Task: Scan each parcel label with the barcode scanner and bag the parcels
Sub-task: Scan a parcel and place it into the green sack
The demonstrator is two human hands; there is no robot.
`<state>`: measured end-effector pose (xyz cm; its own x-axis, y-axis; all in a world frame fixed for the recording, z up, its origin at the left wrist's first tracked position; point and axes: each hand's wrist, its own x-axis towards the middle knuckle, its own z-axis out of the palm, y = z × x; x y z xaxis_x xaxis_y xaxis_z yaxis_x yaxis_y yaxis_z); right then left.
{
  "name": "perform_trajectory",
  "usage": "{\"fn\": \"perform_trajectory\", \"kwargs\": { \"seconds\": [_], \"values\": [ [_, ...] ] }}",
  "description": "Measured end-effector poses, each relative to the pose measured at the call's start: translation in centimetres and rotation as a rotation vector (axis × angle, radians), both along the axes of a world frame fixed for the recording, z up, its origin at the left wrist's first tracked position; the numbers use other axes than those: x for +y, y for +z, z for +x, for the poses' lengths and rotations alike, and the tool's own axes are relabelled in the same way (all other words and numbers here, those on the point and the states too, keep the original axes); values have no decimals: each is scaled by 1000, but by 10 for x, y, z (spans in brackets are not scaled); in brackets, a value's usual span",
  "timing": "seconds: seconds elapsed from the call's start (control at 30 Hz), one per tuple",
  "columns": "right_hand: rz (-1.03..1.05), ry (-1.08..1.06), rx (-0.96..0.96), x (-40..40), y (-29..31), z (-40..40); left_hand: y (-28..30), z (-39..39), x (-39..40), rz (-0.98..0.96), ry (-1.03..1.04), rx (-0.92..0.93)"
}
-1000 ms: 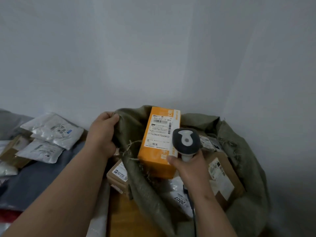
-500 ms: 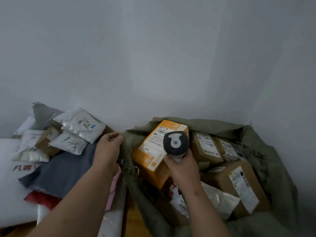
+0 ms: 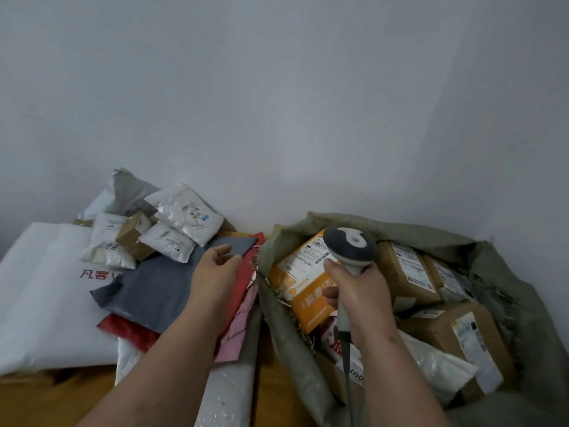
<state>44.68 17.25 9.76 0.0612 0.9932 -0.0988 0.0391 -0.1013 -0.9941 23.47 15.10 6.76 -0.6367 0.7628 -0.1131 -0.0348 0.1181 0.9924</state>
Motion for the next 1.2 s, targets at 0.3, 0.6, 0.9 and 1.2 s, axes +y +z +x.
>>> {"fn": "perform_trajectory", "kwargs": {
  "seconds": [0.3, 0.6, 0.9, 1.2],
  "values": [
    [-85, 227, -9, -52, -3, -109, -31, -88, -60, -141, 39, -9],
    [-160, 235, -32, -91, -40, -211, -52, -190, -112, -207, 82, -43],
    [-222, 227, -19, -75, -51, -259, -52, -232, -89, -214, 67, -118],
    [-335, 257, 116, -2, -72, -287, -66, -240, -1, -297, 47, -71]
  ]
}}
